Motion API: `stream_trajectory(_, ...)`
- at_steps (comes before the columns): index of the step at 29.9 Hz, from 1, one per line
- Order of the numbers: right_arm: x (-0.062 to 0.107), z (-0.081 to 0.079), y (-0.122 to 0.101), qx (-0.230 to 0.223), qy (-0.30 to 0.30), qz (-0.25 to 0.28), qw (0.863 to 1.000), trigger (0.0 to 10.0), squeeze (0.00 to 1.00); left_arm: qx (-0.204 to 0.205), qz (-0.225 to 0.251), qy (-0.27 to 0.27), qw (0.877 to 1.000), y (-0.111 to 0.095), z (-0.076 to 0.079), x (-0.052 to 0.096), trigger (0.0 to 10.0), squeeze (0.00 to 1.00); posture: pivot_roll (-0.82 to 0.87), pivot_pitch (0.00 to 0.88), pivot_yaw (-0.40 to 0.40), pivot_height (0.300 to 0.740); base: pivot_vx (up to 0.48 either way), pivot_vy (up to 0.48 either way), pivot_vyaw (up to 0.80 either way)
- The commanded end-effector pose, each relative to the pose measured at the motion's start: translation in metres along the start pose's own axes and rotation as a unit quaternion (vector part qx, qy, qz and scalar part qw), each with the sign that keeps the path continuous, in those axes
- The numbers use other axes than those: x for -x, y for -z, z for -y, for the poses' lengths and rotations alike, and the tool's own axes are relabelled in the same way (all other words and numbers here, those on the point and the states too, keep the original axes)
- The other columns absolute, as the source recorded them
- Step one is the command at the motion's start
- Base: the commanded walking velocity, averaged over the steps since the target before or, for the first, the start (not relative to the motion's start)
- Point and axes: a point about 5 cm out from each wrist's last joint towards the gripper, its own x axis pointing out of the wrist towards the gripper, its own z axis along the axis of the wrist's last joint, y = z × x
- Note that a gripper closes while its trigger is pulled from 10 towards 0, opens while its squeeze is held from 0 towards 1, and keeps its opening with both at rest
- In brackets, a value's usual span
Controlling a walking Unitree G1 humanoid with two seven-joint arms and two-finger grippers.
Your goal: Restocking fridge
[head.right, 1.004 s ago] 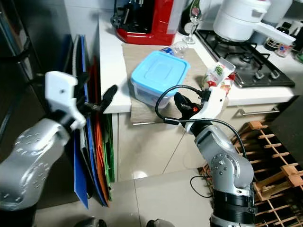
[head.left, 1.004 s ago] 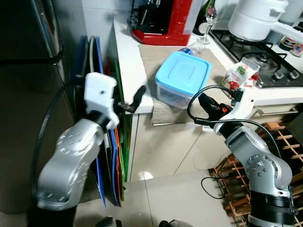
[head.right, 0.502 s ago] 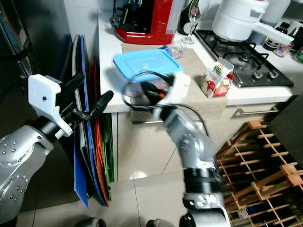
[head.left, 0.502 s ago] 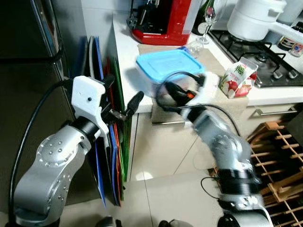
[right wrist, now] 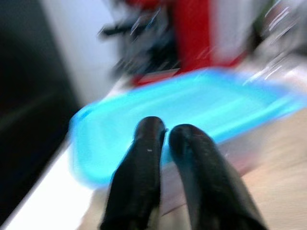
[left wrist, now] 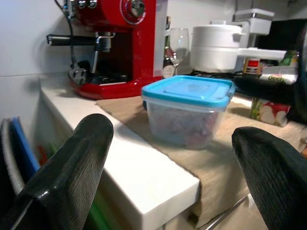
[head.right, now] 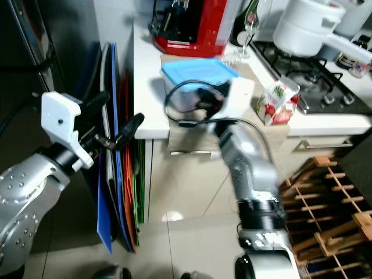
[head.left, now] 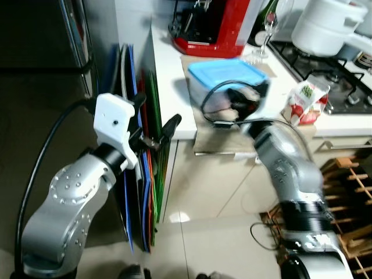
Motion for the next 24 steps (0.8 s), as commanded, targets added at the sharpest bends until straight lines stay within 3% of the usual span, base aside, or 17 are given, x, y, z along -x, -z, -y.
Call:
stream_trajectory(1,0.004,0.004,-0.019,0.025,0.015,0.045,0.999,10.0,1.0,0.003,0.0,0.004,1.0,0.0,0.002,-0.003,10.0,0.0,0.03,0.045,-0.107,0.74,0.0,0.0,0.0)
stream_trajectory(2,0.009,0.003,-0.033,0.063,0.012,0.08,0.995,10.0,1.0,0.006,0.0,0.001,1.0,0.001,0.001,-0.005,10.0,0.0,0.02,0.043,-0.103,0.74,0.0,0.0,0.0)
stream_trajectory(6,0.014,-0.017,-0.03,0.038,-0.057,0.059,0.996,10.0,1.0,0.008,-0.002,0.008,1.0,0.004,0.004,-0.009,10.0,0.0,0.01,0.039,-0.099,0.74,0.0,0.0,0.0)
stream_trajectory(9,0.017,-0.024,-0.026,0.022,-0.077,0.05,0.996,10.0,1.0,0.009,-0.002,0.009,1.0,0.004,0.004,-0.011,10.0,0.0,0.0,0.033,-0.099,0.74,0.0,0.0,0.0)
stream_trajectory(11,0.017,-0.02,-0.028,0.02,-0.062,0.058,0.996,10.0,1.0,0.011,-0.001,0.005,1.0,0.004,0.003,-0.012,10.0,0.0,0.0,0.029,-0.1,0.74,0.0,0.0,0.0)
stream_trajectory(12,0.014,-0.005,-0.03,0.028,-0.019,0.069,0.997,10.0,1.0,0.023,0.003,-0.005,1.0,0.004,0.002,-0.014,10.0,0.0,0.0,0.029,-0.1,0.74,0.0,0.0,0.0)
stream_trajectory(13,0.014,-0.005,-0.03,0.028,-0.019,0.069,0.997,10.0,1.0,0.023,0.003,-0.005,1.0,0.004,0.002,-0.014,10.0,0.0,0.0,0.029,-0.1,0.74,0.0,0.0,0.0)
stream_trajectory(14,0.011,0.005,-0.03,0.045,0.01,0.072,0.996,10.0,1.0,0.031,0.005,-0.016,0.999,0.005,0.001,-0.015,10.0,0.0,0.01,0.025,-0.099,0.74,0.0,0.0,0.0)
stream_trajectory(15,0.004,0.021,-0.026,0.075,0.043,0.068,0.994,10.0,1.0,0.059,0.007,-0.052,0.997,0.008,-0.003,-0.018,10.0,0.0,0.01,0.024,-0.096,0.74,0.0,0.0,0.0)
stream_trajectory(16,-0.001,0.027,-0.023,0.077,0.056,0.064,0.993,10.0,1.0,0.066,0.007,-0.069,0.995,0.011,-0.003,-0.02,10.0,0.0,0.02,0.02,-0.095,0.74,0.0,0.0,0.0)
stream_trajectory(18,-0.003,0.03,-0.022,0.076,0.062,0.061,0.993,10.0,1.0,0.068,0.007,-0.078,0.995,0.012,-0.003,-0.022,10.0,0.0,0.02,0.02,-0.095,0.74,0.0,0.0,0.0)
stream_trajectory(24,-0.014,0.038,-0.015,0.004,0.077,0.042,0.996,10.0,1.0,0.069,0.003,-0.113,0.991,0.022,-0.001,-0.03,10.0,0.0,0.04,0.009,-0.102,0.74,0.0,0.0,0.0)
